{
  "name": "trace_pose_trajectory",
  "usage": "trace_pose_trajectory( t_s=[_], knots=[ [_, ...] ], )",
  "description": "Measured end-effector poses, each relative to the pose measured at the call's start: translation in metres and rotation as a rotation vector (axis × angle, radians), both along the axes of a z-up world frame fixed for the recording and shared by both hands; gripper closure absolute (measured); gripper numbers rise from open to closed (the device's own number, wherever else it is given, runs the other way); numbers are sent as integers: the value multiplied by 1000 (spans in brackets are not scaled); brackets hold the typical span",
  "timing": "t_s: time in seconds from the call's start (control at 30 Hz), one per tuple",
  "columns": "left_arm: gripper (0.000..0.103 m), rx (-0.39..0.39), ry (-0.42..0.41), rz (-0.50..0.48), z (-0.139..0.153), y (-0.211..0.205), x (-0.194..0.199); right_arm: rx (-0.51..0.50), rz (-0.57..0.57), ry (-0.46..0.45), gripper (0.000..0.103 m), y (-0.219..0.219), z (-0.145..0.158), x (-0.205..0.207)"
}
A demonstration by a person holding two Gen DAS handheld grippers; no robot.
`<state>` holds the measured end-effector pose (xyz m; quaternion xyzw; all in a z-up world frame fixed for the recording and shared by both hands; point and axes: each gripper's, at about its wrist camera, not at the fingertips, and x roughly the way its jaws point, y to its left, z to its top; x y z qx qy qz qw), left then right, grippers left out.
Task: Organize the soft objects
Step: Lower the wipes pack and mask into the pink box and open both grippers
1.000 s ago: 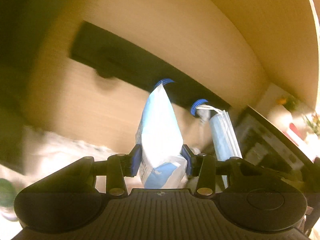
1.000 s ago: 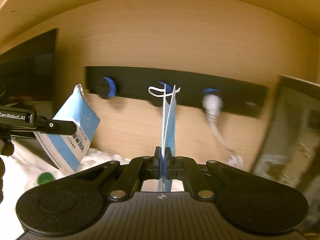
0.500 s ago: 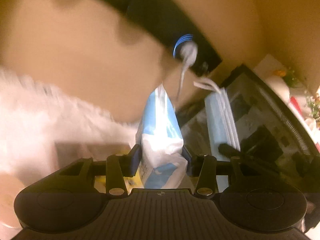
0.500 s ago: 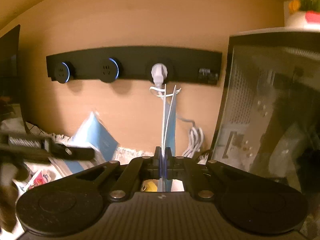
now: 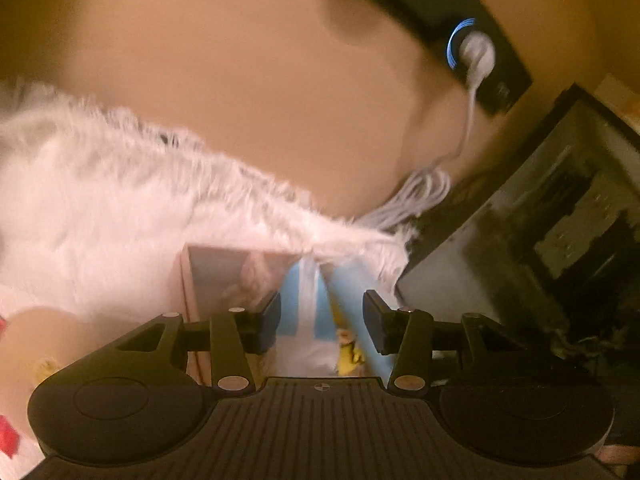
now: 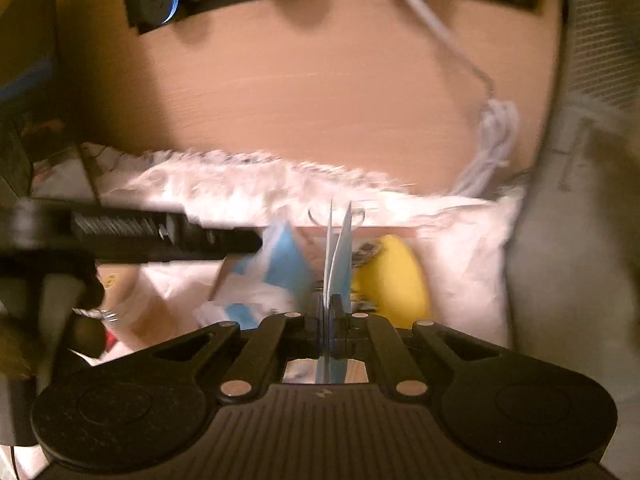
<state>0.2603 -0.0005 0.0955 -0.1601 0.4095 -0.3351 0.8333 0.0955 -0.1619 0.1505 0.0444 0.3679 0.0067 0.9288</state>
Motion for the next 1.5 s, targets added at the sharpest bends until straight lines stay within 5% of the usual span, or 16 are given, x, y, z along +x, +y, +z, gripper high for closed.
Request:
trace_pose_trajectory(
  t_s=[0.33, 0.63, 0.8, 0.97, 1.27, 1.5],
  knots=[
    [63, 200, 22, -41, -10, -2, -15, 107, -10, 116, 100, -6, -66, 59],
    [65, 219, 45, -59, -25, -12, -13, 92, 2, 91, 100, -10, -65, 34],
    [64, 236, 23, -62, -26, -17, -14, 28, -7, 24, 77, -8, -39, 11],
    [65, 257, -15, -85, -19, -20, -21, -2, -6, -8, 82, -6, -22, 7],
    [65, 231, -54, -64, -3, -11, -29, 132, -42, 166, 96, -17, -69, 25],
    [65, 217, -108, -18, 4, -13, -21, 99, -20, 167, 96, -5, -72, 15]
  ],
)
